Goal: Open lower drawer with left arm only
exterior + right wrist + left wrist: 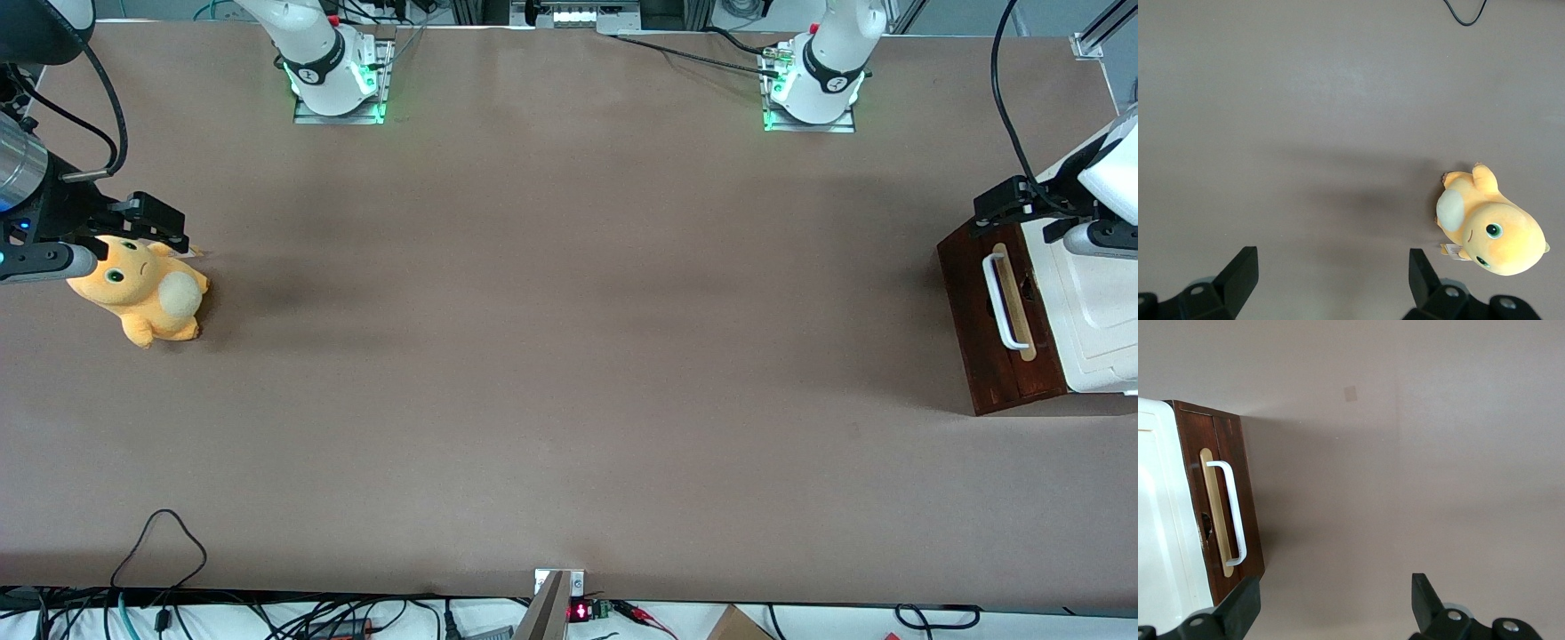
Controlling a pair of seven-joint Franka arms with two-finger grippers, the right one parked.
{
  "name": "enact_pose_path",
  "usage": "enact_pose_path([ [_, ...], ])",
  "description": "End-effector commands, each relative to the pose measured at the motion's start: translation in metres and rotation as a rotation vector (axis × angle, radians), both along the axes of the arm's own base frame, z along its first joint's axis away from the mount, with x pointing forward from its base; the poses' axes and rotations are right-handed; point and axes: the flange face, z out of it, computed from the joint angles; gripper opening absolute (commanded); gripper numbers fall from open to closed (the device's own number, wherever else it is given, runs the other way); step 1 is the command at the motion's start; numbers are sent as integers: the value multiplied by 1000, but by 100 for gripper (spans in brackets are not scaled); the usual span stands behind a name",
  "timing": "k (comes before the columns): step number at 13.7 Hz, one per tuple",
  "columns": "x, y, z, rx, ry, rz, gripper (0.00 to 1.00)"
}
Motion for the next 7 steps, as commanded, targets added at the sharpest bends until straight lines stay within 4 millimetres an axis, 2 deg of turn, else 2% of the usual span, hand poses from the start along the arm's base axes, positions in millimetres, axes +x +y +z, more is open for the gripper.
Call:
enact_pose_path([
  [1,3,3,9,-15,0,-19,100],
  [4,5,-3,16,18,-12,-34,100],
  [7,8,0,5,10,6,-33,100],
])
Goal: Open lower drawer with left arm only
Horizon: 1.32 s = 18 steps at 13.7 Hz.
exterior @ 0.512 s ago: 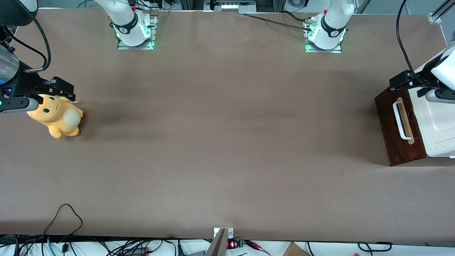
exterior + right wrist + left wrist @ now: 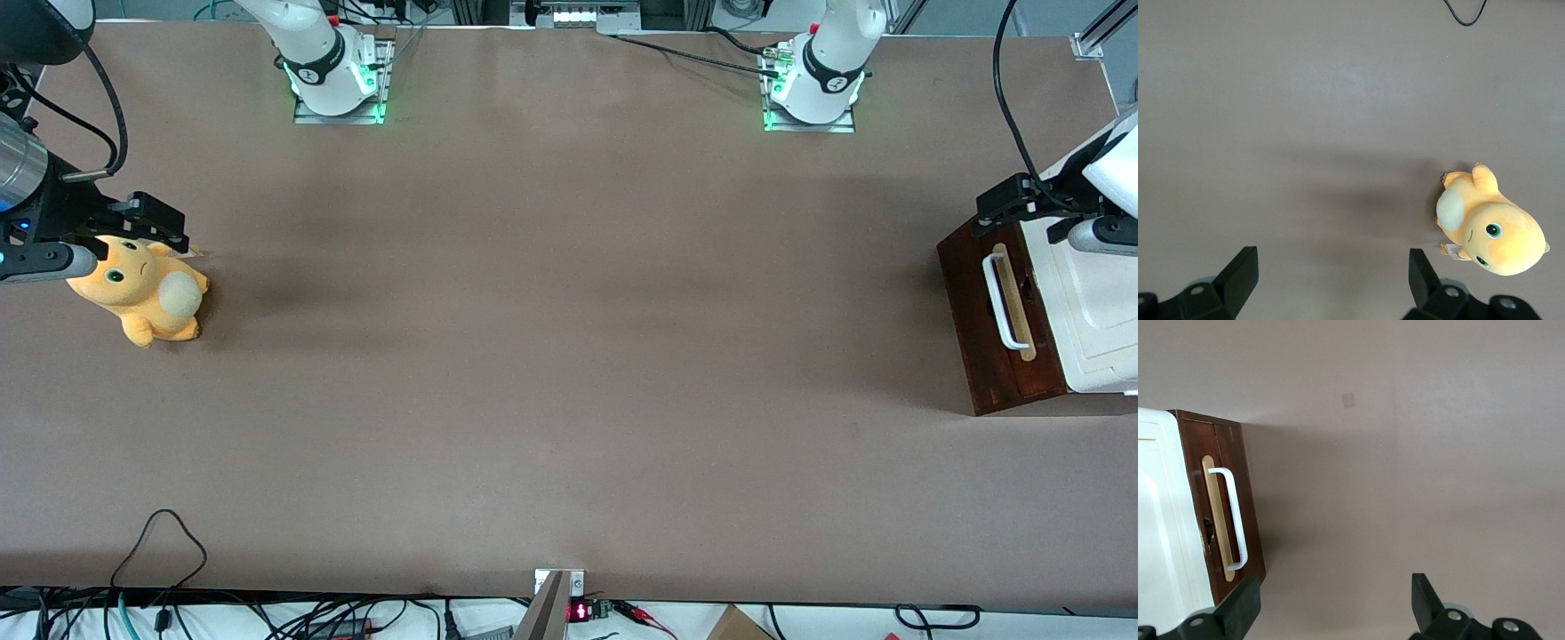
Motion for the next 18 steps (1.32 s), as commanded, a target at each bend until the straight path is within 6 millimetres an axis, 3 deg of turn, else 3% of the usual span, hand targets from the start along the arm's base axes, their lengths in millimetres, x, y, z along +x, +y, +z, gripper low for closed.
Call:
enact_pose_path([
  [1,5,4,1,9,17,-22,100],
  [14,5,8,-7,11,45,-54,100],
  [16,6,6,-11,128,60,-41,100],
  [18,9,-14,-15,265,71,-43,100],
])
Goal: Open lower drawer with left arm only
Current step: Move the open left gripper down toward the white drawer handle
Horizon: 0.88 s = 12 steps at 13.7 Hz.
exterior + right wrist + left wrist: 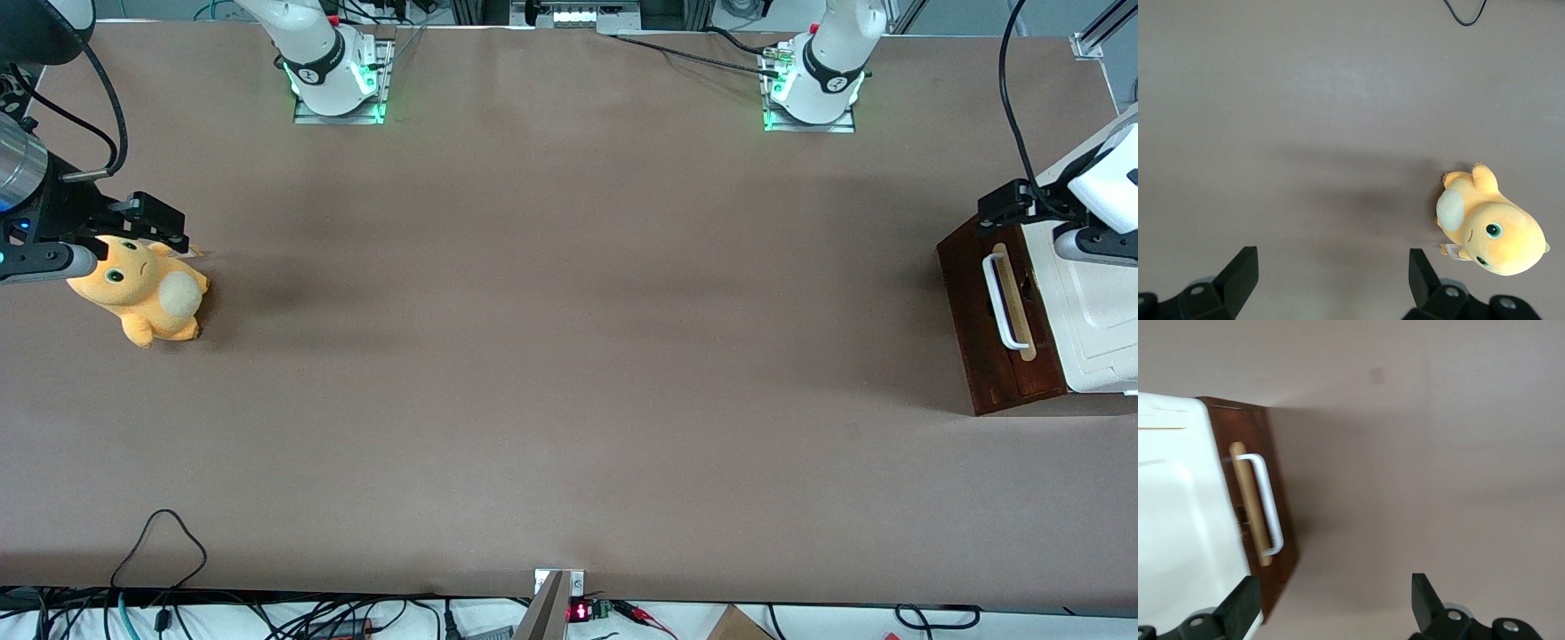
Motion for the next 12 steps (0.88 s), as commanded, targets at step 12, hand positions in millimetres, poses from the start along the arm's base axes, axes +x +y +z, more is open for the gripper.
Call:
enact_pose_path([
  [12,-2,-80,-203,955,2,-22,100],
])
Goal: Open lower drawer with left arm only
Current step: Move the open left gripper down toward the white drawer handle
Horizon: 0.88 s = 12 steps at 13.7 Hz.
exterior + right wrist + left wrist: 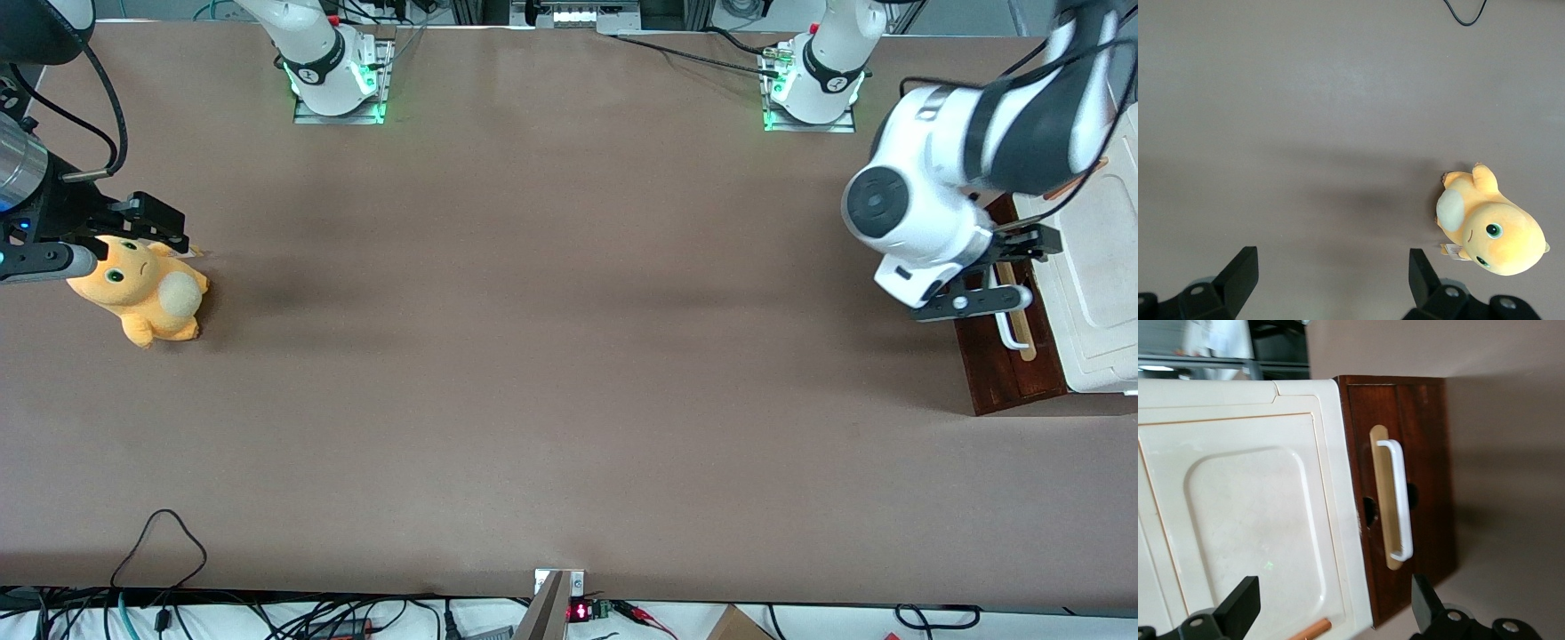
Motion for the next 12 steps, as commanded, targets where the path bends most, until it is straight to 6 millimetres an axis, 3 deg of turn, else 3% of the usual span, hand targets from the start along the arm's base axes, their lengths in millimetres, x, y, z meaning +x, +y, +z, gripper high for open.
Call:
enact_pose_path([
  [1,-2,7,-46,114,19,-37,100],
  [3,-14,10,-88,212,33,-96,100],
  [6,-40,17,-134,301,68,-185,100],
  [9,-52,43,-167,320,2,-220,100],
  [12,-56,49,-180,343,-55,-194,100],
])
